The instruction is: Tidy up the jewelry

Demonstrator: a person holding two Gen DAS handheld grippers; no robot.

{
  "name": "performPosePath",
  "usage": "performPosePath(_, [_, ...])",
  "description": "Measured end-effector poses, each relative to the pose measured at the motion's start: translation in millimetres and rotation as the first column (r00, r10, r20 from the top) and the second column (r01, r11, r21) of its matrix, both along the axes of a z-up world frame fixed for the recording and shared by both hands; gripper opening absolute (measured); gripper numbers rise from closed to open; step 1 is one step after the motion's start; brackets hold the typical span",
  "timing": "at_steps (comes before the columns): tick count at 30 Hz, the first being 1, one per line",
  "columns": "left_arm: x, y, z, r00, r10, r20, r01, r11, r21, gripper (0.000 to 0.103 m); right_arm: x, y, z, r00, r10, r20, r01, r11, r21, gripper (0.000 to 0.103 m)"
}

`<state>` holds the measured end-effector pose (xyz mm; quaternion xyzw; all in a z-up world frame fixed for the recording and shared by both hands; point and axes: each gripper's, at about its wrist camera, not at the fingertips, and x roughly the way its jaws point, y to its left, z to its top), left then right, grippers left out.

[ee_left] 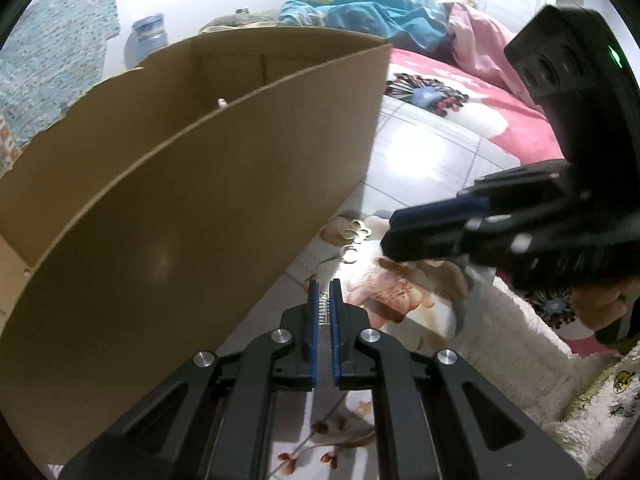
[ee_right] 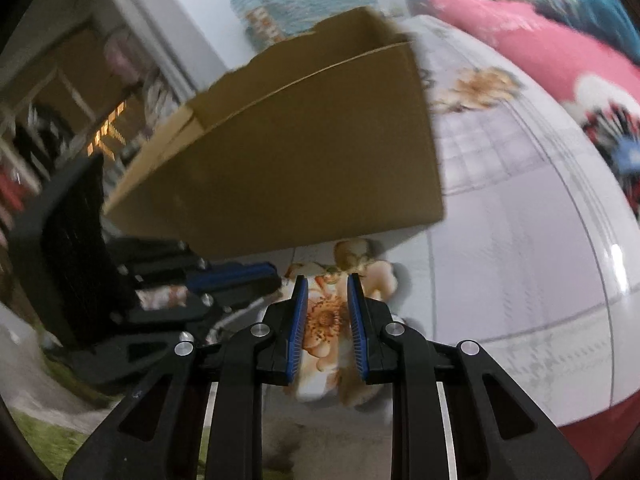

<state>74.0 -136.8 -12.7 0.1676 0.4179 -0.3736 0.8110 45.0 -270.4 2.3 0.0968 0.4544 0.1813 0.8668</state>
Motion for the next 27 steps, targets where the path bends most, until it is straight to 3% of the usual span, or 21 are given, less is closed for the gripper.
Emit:
performPosePath(7, [1.4,10.2,0.7,1.000,0.020,-0.004,-0.020,1.000,-0.005,0.004,12.4,25.6,-8.6,0.998,0.062,0.031,-0.056,0.984,-0.169,0.022])
performPosePath(11, [3.2,12.7,0.2,1.000,0.025,-0.010,-0.025,1.000,-0.012,0.004,16.4,32.1,-8.3,0.996,0.071,0.047,-0.059,0.975,-0.215,0.021])
performPosePath(17, [5.3,13.2,-2.2,1.000,0.025,-0.019,-0.025,1.000,-0.015,0.004,18.2,41.5,-7.0,0.994,0.084,0.067,-0.060,0.953,-0.298,0.012])
performPosePath(23, [5.8,13.3,-3.6,0.999,0.021,-0.024,-0.022,1.000,-0.012,0.004,20.6,57.0,-4.7,0.992,0.095,0.084,-0.060,0.936,-0.346,0.010])
performPosePath(27, [5.4,12.5,-2.5,1.000,0.018,-0.019,-0.019,1.000,-0.008,0.004,21.4,57.9,-2.9,0.993,0.087,0.082,-0.055,0.942,-0.331,0.010])
